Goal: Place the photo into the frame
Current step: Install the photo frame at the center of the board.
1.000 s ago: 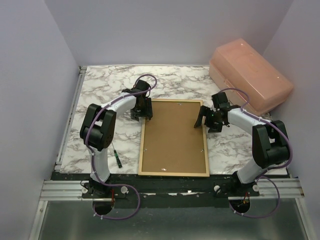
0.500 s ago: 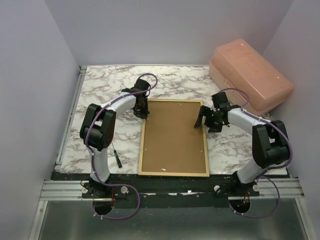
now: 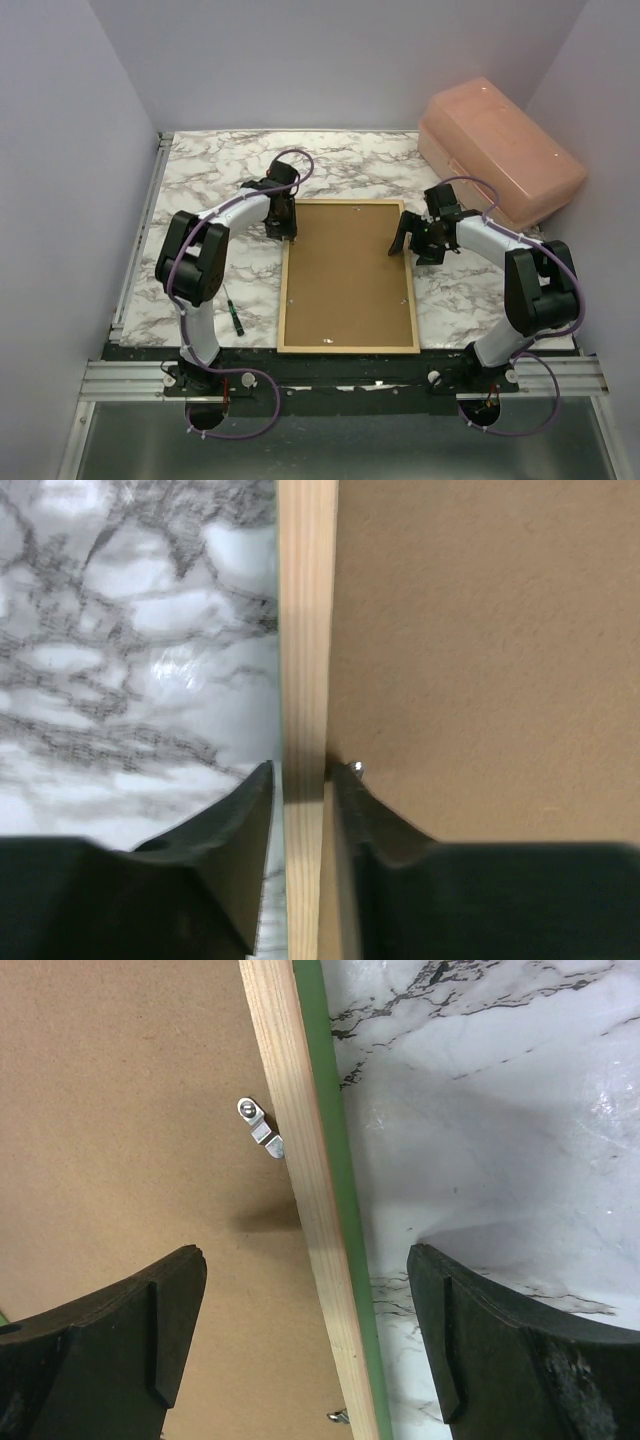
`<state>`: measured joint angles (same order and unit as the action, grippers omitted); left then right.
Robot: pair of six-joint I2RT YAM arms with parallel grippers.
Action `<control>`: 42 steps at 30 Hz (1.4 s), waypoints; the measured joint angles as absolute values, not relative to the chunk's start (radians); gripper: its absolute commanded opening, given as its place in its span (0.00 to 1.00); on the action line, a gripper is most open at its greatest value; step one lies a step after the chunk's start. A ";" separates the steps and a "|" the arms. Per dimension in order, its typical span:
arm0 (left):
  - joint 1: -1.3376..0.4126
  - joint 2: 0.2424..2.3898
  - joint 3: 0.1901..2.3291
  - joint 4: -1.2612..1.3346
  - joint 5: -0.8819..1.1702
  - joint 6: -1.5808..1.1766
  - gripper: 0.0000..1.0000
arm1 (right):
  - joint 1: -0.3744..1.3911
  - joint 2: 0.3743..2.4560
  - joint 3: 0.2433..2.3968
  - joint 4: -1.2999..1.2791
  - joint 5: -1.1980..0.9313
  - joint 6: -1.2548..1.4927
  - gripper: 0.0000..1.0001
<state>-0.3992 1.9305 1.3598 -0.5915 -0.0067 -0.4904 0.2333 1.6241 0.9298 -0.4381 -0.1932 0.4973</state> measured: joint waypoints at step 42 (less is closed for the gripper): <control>-0.443 1.932 1.365 -0.646 -0.064 -0.517 0.07 | 0.233 1.628 0.930 -0.436 -0.227 0.489 0.90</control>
<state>-0.4431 1.9320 1.3655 -0.6464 -0.0635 -0.5175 0.2333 1.6279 0.9298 -0.4362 -0.2268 0.4892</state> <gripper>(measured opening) 0.310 0.894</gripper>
